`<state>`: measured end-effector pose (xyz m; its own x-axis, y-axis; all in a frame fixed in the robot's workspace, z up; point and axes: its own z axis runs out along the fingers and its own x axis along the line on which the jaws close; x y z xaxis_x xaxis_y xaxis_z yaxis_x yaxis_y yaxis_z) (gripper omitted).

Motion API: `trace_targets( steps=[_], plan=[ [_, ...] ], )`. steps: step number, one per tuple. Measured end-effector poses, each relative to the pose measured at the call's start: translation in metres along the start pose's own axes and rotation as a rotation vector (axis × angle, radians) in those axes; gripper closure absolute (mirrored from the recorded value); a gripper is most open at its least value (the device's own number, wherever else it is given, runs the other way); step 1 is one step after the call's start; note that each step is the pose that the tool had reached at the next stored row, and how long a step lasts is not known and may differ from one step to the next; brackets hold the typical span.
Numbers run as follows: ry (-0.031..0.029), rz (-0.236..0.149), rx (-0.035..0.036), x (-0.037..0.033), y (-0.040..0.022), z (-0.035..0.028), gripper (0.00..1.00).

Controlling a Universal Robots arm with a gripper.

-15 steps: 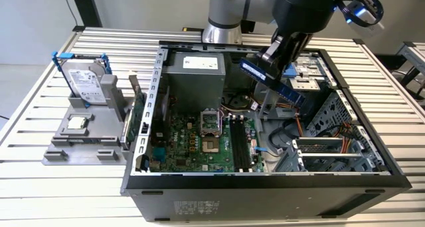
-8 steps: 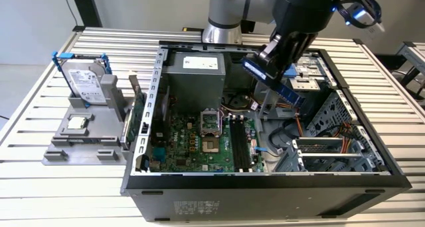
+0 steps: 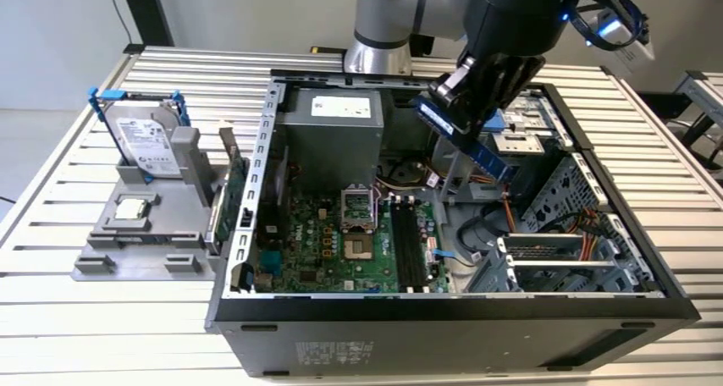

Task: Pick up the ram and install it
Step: 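Pick up the ram and move it above insertion slot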

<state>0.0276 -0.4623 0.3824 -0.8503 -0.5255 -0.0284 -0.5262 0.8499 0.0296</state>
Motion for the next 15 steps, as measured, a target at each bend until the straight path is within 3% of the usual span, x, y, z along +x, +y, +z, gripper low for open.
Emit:
trace_targets(
  steps=[15],
  plan=[
    [-0.0050,0.167,0.0047,0.0000,0.0000,0.0000,1.00]
  ],
)
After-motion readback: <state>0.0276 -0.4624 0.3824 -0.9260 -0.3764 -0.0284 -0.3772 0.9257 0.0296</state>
